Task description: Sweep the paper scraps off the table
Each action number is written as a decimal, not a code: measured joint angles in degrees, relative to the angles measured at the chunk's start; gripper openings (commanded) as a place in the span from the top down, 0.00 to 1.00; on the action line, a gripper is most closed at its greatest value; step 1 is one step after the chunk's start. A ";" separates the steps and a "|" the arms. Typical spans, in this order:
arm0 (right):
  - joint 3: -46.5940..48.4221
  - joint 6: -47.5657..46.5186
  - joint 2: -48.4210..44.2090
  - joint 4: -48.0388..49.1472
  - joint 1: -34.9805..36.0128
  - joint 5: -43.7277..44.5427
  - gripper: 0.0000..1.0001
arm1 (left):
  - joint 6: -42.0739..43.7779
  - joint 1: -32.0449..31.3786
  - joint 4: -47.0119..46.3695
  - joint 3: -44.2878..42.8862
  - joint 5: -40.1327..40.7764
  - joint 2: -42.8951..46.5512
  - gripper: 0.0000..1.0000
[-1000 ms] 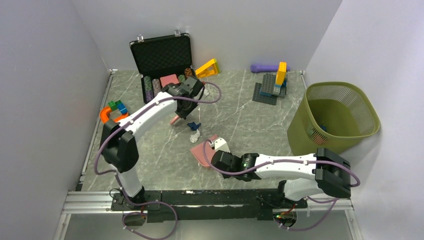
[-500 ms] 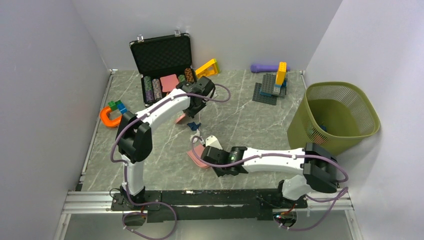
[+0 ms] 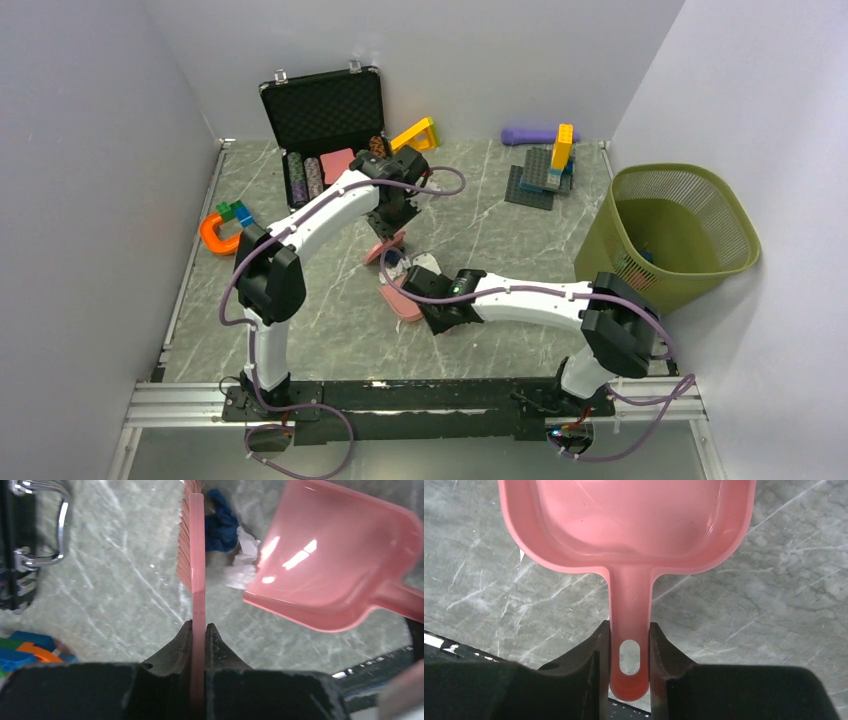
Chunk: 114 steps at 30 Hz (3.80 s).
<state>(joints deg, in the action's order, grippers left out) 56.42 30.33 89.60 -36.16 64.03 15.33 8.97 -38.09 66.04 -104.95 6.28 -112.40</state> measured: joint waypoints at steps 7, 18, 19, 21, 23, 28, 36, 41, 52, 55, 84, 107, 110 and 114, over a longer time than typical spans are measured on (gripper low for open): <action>0.83 -2.27 1.86 0.46 -0.46 0.11 1.00 | -2.27 -1.53 4.04 -0.83 -4.96 0.15 1.00; -4.15 -4.63 0.00 6.25 -0.26 0.61 1.00 | -5.75 -5.42 9.44 -0.04 -10.36 5.66 1.00; -4.63 -4.66 -0.42 6.36 -0.13 0.61 1.00 | -5.97 -5.51 9.60 0.13 -10.80 6.23 1.00; -5.97 -4.72 -1.42 7.17 0.20 0.70 1.00 | -6.71 -5.62 9.99 0.68 -10.95 7.72 1.00; -7.19 -4.72 -2.49 7.96 0.74 0.96 1.00 | -7.37 -5.66 10.19 0.68 -10.03 8.81 1.00; -11.23 -4.26 -6.73 9.33 4.09 2.36 1.00 | -10.25 -3.45 9.38 0.68 -6.88 13.33 1.00; -13.53 -0.92 -18.62 6.91 5.70 3.32 1.00 | -14.88 9.64 -2.58 14.47 -3.13 37.13 1.00; -3.58 2.32 -20.87 -1.88 4.72 4.55 1.00 | -17.53 9.51 -6.71 28.09 4.31 49.70 1.00; 15.21 5.81 -22.08 -9.44 -21.29 -4.02 1.00 | -22.47 9.55 -15.54 51.30 10.27 64.78 1.00; 21.73 6.78 -21.79 -13.49 -27.65 -5.84 1.00 | -23.43 9.57 -17.86 55.52 9.97 67.21 1.00; 33.64 23.52 -32.98 -22.36 -79.36 -17.38 1.00 | -23.47 9.03 -21.18 57.68 4.50 65.79 1.00; -9.27 63.95 -56.15 25.53 -88.87 -29.90 1.00 | -23.69 5.27 -20.79 57.68 7.19 65.24 1.00; -9.46 63.93 -57.46 28.83 -88.87 -29.29 1.00 | -23.69 5.27 -20.79 57.68 7.17 65.22 1.00; -9.57 61.44 -57.18 31.39 -88.87 -29.51 1.00 | -23.69 5.27 -20.79 57.68 7.15 65.22 1.00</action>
<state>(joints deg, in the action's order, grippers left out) 46.85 91.77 32.42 -4.78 -24.84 -14.17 -14.72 -32.82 45.25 -47.27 13.43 -47.18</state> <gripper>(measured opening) 0.297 0.105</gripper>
